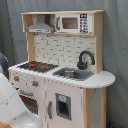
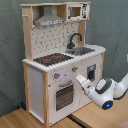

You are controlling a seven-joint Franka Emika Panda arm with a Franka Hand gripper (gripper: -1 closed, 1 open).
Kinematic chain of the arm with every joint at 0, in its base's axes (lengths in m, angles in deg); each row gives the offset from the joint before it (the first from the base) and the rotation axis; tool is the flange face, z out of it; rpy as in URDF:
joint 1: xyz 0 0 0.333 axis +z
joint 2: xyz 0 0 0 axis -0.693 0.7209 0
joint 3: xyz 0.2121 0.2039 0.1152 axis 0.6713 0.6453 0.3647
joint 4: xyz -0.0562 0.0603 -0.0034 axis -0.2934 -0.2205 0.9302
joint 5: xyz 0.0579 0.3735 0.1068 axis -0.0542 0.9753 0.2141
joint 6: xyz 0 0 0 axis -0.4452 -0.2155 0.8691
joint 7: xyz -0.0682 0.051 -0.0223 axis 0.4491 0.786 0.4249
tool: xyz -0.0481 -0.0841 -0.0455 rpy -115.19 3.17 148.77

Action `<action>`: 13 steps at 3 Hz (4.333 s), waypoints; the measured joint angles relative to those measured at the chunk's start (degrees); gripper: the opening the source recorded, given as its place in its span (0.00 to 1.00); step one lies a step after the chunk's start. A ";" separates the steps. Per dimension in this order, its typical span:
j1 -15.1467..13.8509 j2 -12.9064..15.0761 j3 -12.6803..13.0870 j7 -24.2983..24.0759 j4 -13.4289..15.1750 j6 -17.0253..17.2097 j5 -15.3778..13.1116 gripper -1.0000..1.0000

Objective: Play with the kitchen

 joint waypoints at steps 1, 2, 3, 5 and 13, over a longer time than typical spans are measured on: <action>0.38 1.06 -0.56 3.39 -0.29 2.77 -4.15 1.00; 0.40 1.31 -0.66 7.10 -1.59 4.08 -8.45 1.00; 0.46 1.32 -0.49 11.92 -3.60 4.62 -10.88 1.00; -0.51 0.10 -0.17 14.46 -5.30 1.88 -17.79 1.00; -12.93 -15.26 0.15 -18.94 -22.27 -14.39 -19.00 1.00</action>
